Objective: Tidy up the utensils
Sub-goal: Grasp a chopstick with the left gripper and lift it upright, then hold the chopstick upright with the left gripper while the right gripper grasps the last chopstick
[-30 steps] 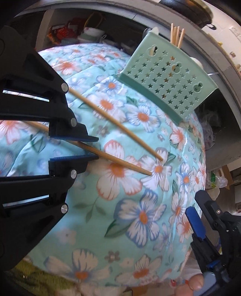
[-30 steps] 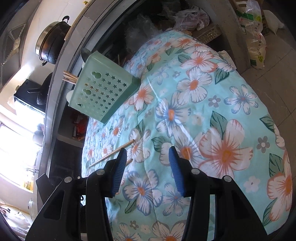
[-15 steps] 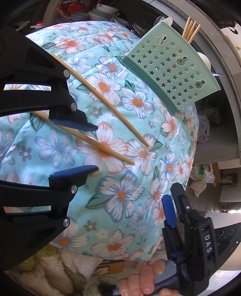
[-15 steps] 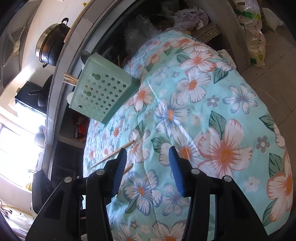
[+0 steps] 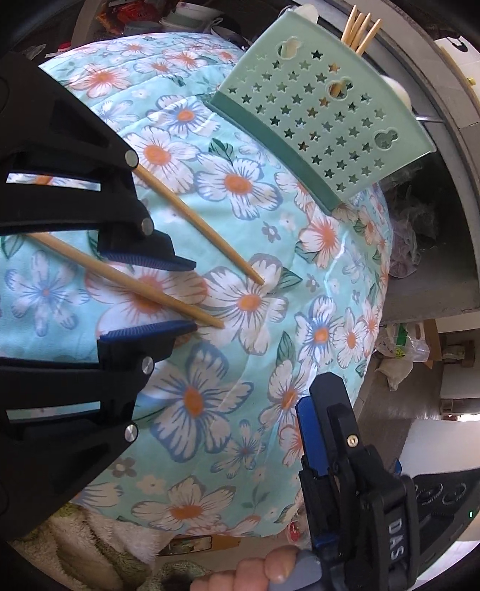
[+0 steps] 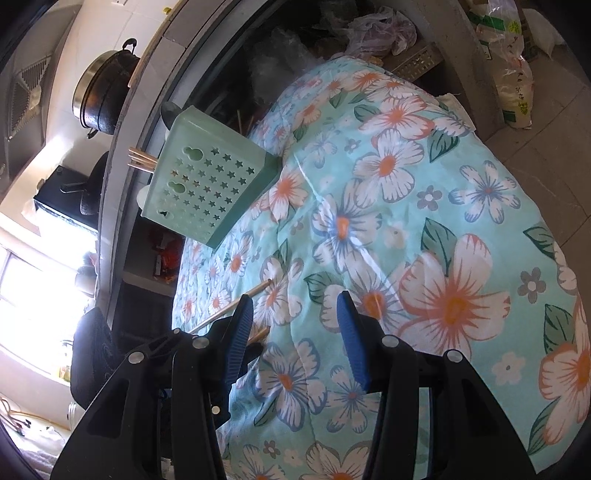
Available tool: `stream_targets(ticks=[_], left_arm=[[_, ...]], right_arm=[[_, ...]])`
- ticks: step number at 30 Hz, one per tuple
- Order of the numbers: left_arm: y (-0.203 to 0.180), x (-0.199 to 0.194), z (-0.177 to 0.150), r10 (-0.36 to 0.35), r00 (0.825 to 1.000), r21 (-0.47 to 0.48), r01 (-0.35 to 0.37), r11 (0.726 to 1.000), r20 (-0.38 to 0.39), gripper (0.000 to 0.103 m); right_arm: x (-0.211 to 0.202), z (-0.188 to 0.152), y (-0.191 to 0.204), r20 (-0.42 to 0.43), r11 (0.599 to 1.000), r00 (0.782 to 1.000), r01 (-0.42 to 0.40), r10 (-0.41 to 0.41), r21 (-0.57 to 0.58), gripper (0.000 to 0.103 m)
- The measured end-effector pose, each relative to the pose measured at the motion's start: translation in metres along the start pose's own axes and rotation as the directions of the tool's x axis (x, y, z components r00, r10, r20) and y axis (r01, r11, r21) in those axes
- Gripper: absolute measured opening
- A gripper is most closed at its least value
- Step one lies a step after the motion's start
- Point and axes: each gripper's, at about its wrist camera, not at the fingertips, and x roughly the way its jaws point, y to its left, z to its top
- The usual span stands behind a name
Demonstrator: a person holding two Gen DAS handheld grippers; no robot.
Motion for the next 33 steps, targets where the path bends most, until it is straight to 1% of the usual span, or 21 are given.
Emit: stream_targets(ticks=[5, 6, 10, 14, 23, 29, 33], left_arm=[[0.002, 0.010, 0.005, -0.004, 1.000, -0.016, 0.003, 1.000, -0.023, 0.012], [0.002, 0.010, 0.006, -0.001, 1.000, -0.016, 0.000, 1.000, -0.023, 0.012], [0.001, 0.008, 0.008, 0.023, 1.000, -0.008, -0.023, 1.000, -0.017, 0.010], [0.006, 0.002, 0.012, 0.042, 0.999, -0.025, -0.042, 0.999, 0.001, 0.004], [0.026, -0.026, 0.018, 0.077, 0.994, -0.111, -0.069, 0.991, 0.074, 0.004], [0.039, -0.046, 0.020, 0.095, 0.987, -0.170, -0.073, 0.983, 0.127, 0.004], [0.046, -0.055, 0.019, 0.114, 0.982, -0.200, -0.083, 0.976, 0.149, 0.004]], right_arm=[[-0.001, 0.000, -0.002, 0.001, 1.000, 1.000, -0.005, 0.005, 0.005, 0.047], [-0.001, 0.000, -0.002, 0.001, 1.000, 1.000, -0.005, 0.005, 0.006, 0.047], [0.000, 0.000, -0.003, 0.001, 1.000, 1.000, -0.006, 0.006, 0.009, 0.047], [-0.001, 0.001, -0.004, 0.003, 1.000, 1.000, -0.008, 0.008, 0.011, 0.047], [-0.001, 0.001, -0.004, 0.003, 1.000, 1.000, -0.007, 0.007, 0.012, 0.047], [-0.001, 0.001, -0.003, 0.001, 1.000, 1.000, -0.008, 0.008, 0.011, 0.047], [0.000, 0.001, -0.003, 0.001, 1.000, 1.000, -0.008, 0.008, 0.011, 0.047]])
